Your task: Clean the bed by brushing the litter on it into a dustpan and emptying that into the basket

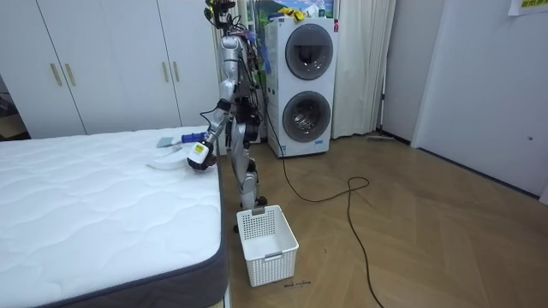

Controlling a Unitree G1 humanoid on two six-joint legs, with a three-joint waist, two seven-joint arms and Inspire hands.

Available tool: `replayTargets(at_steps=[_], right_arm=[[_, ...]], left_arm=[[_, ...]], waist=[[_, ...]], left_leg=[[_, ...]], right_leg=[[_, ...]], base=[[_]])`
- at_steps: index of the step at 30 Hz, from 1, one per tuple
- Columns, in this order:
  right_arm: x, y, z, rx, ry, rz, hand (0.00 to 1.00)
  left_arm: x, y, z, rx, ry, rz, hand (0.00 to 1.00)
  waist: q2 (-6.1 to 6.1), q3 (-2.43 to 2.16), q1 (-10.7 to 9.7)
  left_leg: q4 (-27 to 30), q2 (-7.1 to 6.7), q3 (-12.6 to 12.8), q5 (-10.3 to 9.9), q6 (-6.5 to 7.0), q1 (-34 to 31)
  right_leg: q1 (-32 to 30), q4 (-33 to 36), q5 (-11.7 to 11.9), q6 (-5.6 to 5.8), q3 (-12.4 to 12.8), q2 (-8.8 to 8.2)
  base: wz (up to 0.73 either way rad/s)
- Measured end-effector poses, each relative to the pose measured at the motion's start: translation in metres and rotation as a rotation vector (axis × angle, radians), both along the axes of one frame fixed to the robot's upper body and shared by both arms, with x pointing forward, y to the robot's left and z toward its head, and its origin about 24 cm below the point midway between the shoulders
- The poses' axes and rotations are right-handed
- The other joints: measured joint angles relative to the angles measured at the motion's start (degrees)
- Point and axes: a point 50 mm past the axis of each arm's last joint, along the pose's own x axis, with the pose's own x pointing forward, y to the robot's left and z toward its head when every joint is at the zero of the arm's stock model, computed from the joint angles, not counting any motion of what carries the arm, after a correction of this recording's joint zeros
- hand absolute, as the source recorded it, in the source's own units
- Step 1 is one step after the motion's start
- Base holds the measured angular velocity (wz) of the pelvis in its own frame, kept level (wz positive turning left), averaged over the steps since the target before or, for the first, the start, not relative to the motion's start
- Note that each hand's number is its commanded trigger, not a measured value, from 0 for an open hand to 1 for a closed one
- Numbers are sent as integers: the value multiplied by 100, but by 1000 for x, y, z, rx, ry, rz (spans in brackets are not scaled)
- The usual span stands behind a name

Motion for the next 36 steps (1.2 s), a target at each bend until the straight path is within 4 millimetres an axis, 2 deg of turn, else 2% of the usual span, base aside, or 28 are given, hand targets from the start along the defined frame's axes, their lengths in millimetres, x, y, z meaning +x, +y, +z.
replayTargets(at_steps=[5,9,16,22,26,30,34,36], right_arm=[[-2,-5,1,-4,-2,-42,0],[-4,-17,4,-20,-19,-148,0],[7,-26,9,23,-117,-432,0],[36,-39,21,45,-243,-661,0],[63,-51,35,58,-358,-816,0],[89,-51,48,56,-439,-847,0],[103,-51,57,43,-490,-887,0],[117,-55,69,12,-561,-912,0]], left_arm=[[4,10,5,65,-17,-20,100],[8,13,10,80,-47,-24,100],[15,18,18,98,-103,-31,100],[17,23,21,115,-118,-49,100],[16,23,20,112,-115,-53,100],[14,19,18,112,-95,-90,100],[12,17,16,97,-83,-111,100],[12,17,16,94,-91,-115,100]], waist=[[61,23,-7],[140,72,21],[138,72,33],[129,67,26],[120,70,31],[94,76,47],[72,90,54],[71,91,76]], left_leg=[[-39,4,13,0,-4,63],[-37,4,29,-2,-3,39],[-24,20,83,-10,-15,2],[7,36,139,-14,-19,-53],[70,51,158,-15,-20,-200],[262,65,206,-17,-13,-538],[377,87,223,-9,15,-805],[473,148,240,-7,23,-1010]], right_leg=[[36,4,4,-6,18,4],[-33,62,0,-6,27,-2],[-140,142,-38,-23,15,-5],[-248,226,-51,-24,96,-2],[-431,352,-62,-30,96,9],[-809,652,-100,-43,148,10],[-1101,795,-107,-47,165,11],[-1331,814,-108,-47,179,18]], base=[[-1],[-4],[-5],[-6],[-1],[-6],[-4],[-7]])
